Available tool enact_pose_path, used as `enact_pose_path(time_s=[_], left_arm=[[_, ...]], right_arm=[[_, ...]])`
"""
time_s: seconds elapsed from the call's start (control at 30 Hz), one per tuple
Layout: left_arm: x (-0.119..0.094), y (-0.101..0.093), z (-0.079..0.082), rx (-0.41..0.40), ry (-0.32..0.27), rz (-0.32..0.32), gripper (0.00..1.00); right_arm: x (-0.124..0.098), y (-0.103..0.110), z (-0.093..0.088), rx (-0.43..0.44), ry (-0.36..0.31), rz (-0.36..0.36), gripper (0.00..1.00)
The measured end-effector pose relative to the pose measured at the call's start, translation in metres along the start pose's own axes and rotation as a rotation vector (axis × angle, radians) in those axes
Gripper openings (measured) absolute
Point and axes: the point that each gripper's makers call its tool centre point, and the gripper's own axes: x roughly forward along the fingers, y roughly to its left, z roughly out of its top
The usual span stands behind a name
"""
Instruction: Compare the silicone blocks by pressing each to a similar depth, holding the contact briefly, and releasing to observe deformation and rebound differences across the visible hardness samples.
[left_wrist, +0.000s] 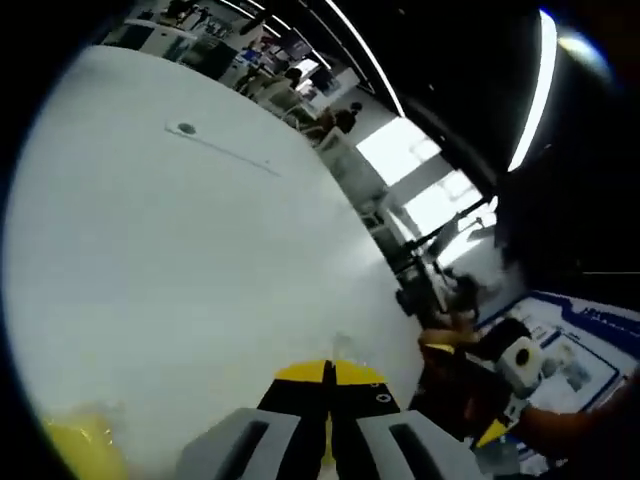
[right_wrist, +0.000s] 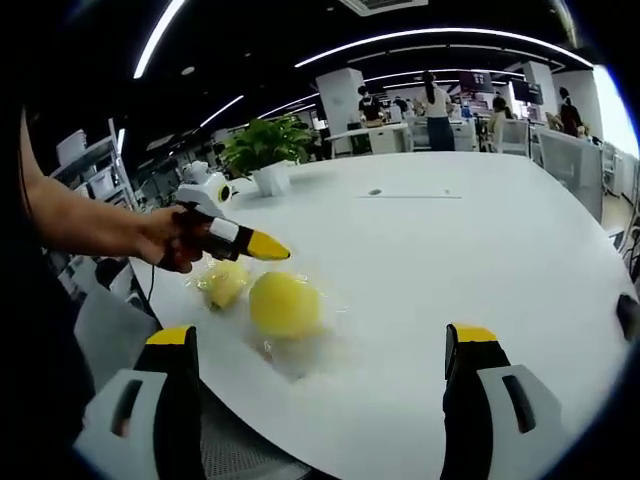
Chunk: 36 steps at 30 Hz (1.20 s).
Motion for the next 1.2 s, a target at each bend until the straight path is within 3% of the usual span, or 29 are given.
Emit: enact_pose_path(time_s=[0.27, 0.4, 0.83, 1.2], left_arm=[[-0.011, -0.012, 0.005, 0.086, -0.018, -0.003, 0.00], [-0.019, -0.028, 0.010, 0.157, -0.040, -0.050, 0.00], [-0.039, -0.048, 0.024, 0.251, -0.082, -0.057, 0.00], [-0.065, -0.065, 0.056, 0.271, -0.177, -0.067, 0.00]], right_arm=[[0.002, 0.004, 0.008, -0.010, -0.017, 0.010, 0.96], [0.004, 0.006, 0.010, -0.014, -0.016, 0.017, 0.96], [0.010, 0.012, 0.022, -0.016, -0.040, 0.034, 0.96], [0.016, 0.013, 0.035, -0.019, -0.061, 0.048, 0.96]])
